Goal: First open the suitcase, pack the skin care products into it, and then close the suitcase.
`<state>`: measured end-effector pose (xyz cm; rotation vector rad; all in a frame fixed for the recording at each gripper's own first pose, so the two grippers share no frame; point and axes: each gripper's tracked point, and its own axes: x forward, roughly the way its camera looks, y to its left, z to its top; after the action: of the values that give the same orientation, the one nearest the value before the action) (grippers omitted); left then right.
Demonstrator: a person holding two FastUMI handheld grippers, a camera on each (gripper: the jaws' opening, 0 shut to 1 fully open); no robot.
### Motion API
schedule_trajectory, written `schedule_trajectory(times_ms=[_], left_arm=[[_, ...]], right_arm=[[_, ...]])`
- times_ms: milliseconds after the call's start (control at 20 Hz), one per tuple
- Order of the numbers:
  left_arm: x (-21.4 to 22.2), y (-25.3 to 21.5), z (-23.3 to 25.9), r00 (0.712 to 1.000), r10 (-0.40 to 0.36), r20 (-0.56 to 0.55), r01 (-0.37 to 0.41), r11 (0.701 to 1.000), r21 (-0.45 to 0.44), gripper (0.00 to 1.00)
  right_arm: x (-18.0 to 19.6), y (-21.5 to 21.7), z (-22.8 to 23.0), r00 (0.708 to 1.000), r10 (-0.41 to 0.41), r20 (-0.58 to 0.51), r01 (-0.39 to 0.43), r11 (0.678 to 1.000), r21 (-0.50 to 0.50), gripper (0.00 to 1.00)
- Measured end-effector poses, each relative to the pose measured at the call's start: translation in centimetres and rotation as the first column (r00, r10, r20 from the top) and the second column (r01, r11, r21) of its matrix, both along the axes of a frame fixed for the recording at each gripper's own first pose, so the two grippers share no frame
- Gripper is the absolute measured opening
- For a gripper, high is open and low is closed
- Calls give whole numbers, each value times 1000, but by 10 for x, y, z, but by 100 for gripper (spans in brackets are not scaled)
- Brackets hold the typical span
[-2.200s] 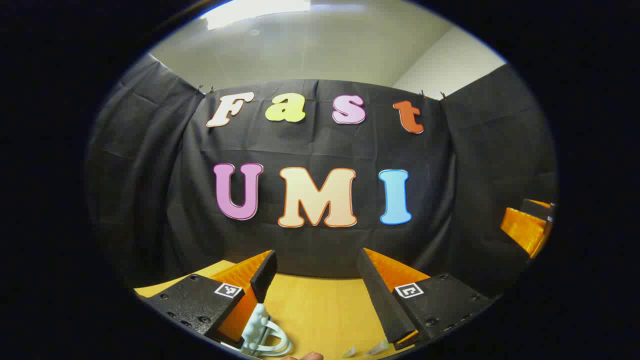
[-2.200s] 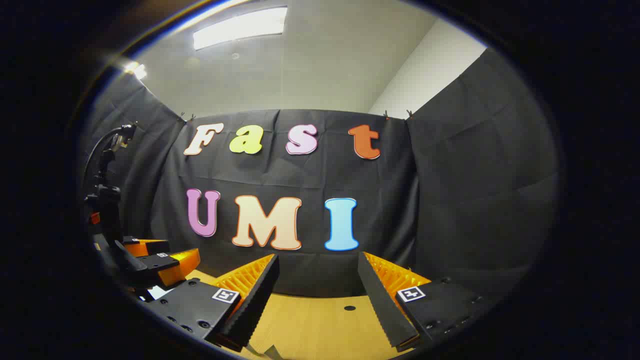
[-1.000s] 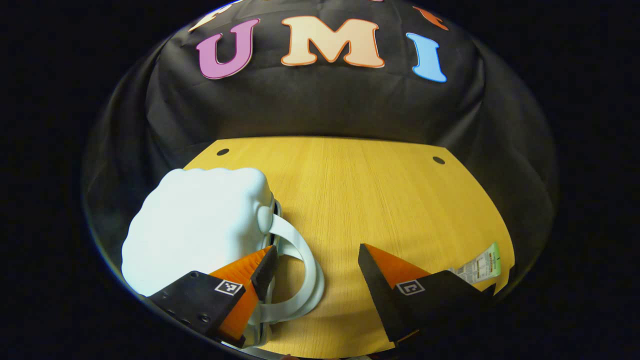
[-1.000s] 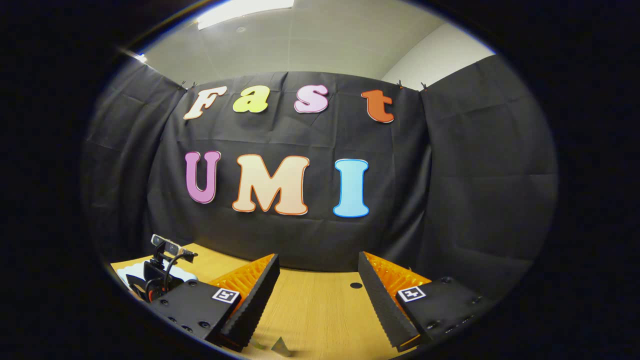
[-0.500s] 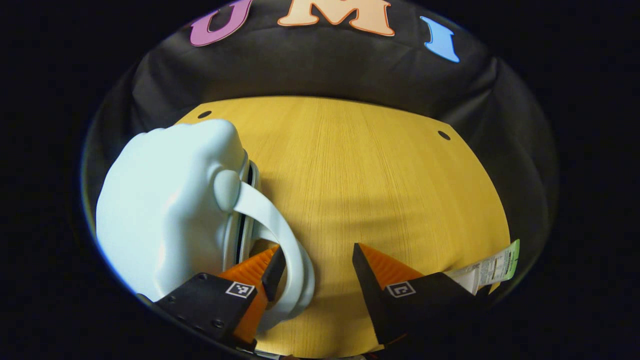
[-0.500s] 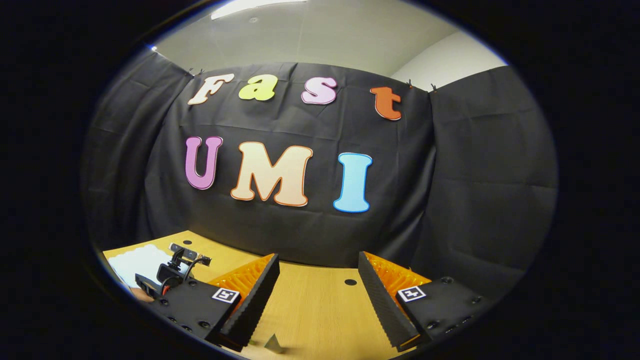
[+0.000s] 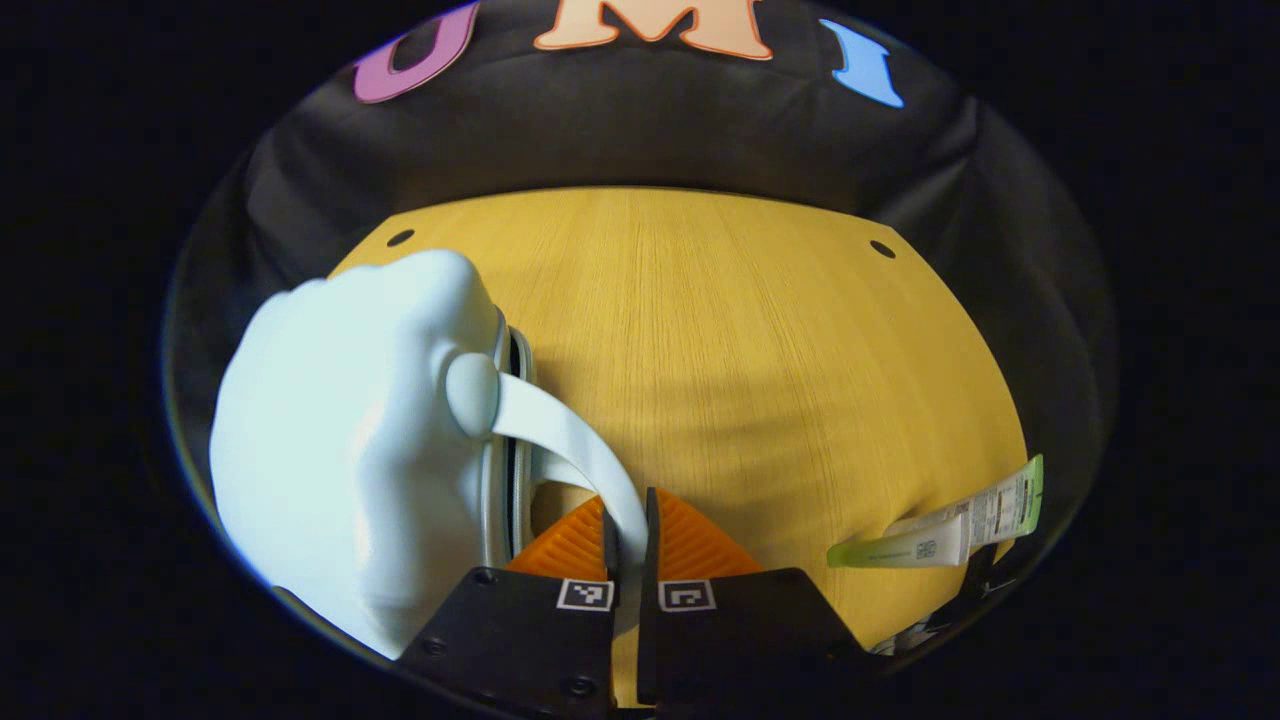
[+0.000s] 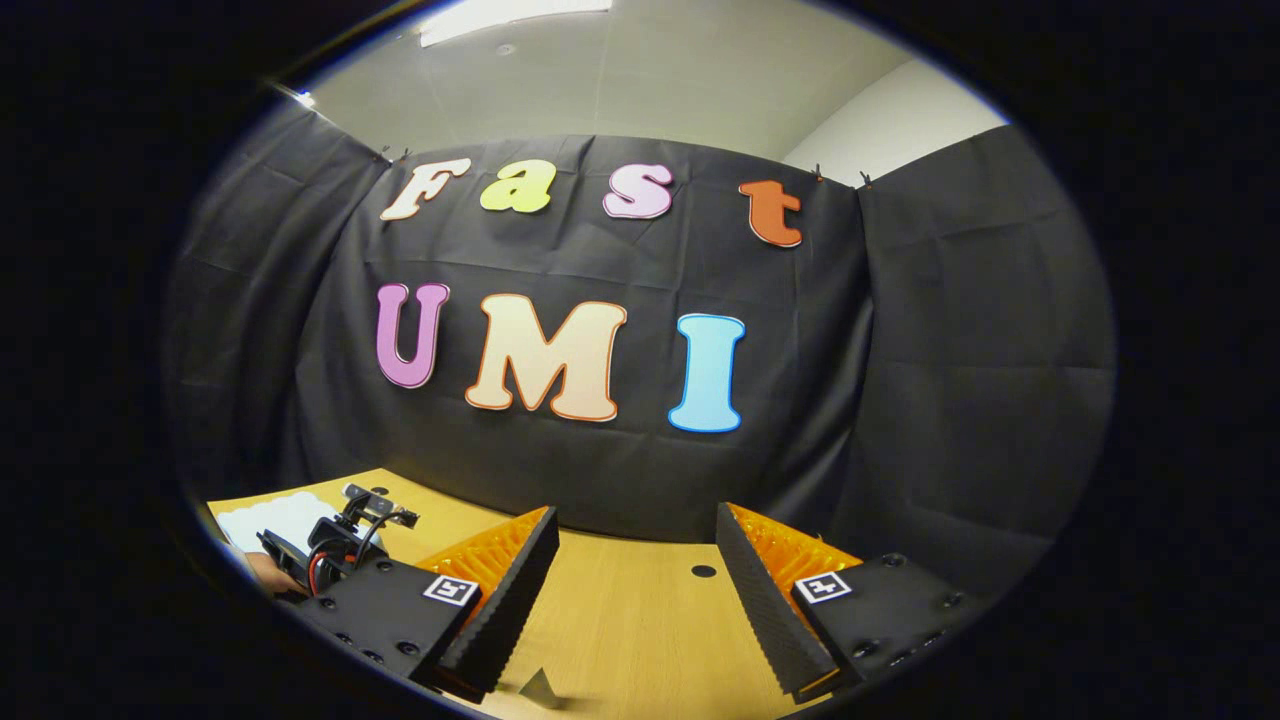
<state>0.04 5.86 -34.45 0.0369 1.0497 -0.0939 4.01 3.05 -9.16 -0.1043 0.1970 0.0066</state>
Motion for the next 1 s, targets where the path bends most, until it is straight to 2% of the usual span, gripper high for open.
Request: schedule_trajectory(times_ms=[50, 150, 300, 450, 600, 750, 1000], left_arm=[[1, 2, 7, 1000, 10, 14, -10, 1000, 25, 2], [1, -1, 19, 999, 29, 23, -29, 1000, -1, 0], [6, 6, 36, 997, 29, 78, -33, 998, 46, 0], [13, 12, 54, 991, 25, 134, -31, 999, 42, 0], [18, 16, 68, 985, 21, 172, -22, 1000, 5, 0], [20, 20, 83, 976, 14, 216, -3, 999, -50, 0], [40, 51, 97, 953, 19, 303, -8, 999, -39, 0]], right_arm=[[0, -1, 0, 1000, 13, 8, -14, 1000, 12, 99], [0, -3, -1, 999, 46, 20, -47, 998, 33, 99], [-4, -2, 1, 994, 103, 48, -105, 993, 59, 98], [-4, 3, 2, 994, 97, 57, -101, 992, 74, 100], [-3, 32, 9, 993, 86, 83, -94, 990, 102, 100], [-4, 77, 8, 993, 90, 76, -98, 988, 115, 99], [-7, 163, -1, 990, 135, 46, -139, 983, 122, 99]])
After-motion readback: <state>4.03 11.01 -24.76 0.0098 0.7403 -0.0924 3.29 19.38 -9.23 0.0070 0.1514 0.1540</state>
